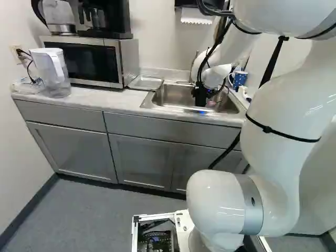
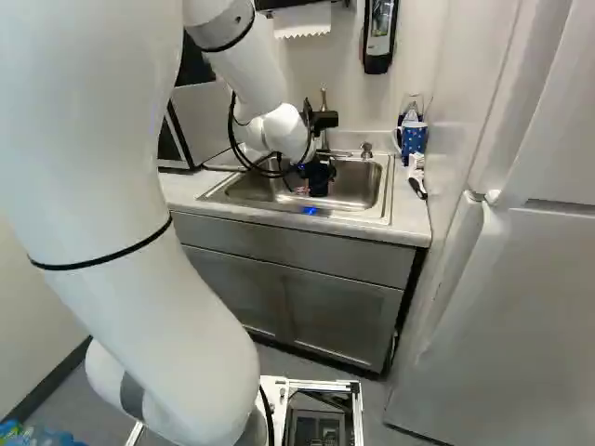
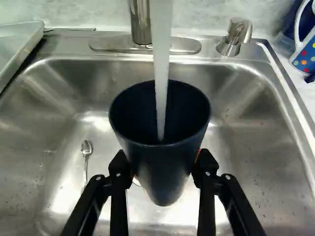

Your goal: Rinse the cup and place it in the tray

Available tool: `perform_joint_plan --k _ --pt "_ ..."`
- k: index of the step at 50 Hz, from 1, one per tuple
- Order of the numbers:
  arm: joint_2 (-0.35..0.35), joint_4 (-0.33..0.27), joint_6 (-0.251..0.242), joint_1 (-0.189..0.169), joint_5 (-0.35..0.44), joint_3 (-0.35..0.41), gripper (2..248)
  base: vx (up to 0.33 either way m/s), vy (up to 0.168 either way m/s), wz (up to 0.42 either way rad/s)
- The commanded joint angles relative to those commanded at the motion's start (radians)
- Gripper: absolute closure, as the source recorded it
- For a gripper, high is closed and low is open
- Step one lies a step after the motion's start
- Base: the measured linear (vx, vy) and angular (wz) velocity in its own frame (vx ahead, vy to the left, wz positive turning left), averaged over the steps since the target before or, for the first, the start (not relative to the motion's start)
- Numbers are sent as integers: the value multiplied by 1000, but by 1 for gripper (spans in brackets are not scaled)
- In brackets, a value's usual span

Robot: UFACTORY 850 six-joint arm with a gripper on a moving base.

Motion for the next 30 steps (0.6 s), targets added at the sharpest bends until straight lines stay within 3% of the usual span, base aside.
perform_joint_plan --k 30 --pt "-46 0 0 -1 97 2 125 0 0 0"
